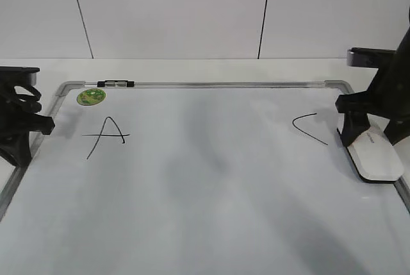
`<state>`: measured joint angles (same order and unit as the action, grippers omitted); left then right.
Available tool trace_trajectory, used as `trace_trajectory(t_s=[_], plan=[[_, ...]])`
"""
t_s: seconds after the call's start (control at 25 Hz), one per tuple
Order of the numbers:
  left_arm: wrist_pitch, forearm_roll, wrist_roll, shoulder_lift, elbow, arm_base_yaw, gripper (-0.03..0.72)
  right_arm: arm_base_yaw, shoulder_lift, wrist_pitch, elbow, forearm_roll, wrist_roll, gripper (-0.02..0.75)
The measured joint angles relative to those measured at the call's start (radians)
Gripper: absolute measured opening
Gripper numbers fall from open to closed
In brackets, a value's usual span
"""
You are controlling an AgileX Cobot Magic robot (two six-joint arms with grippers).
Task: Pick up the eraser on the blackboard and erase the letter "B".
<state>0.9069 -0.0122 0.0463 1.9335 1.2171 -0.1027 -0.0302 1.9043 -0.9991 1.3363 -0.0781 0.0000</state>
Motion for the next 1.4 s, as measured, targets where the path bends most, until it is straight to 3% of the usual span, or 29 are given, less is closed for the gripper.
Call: trace_trajectory(t_s=[0.8, 1.08, 1.4], plan=[[0.0, 0.0, 0.0, 0.0, 0.0, 0.0, 0.034, 0.0, 0.025, -0.002, 0.002, 0.002, 0.0, 0.544], [0.001, 0.0, 0.0, 0.0, 0.0, 0.0, 0.034, 0.0, 0.027, -0.038, 0.008, 0.002, 0.0, 0.635], [0.001, 0.0, 0.0, 0.0, 0.002, 0.0, 0.034, 0.0, 0.027, -0.131, 0.088, 0.01, 0.0, 0.645]])
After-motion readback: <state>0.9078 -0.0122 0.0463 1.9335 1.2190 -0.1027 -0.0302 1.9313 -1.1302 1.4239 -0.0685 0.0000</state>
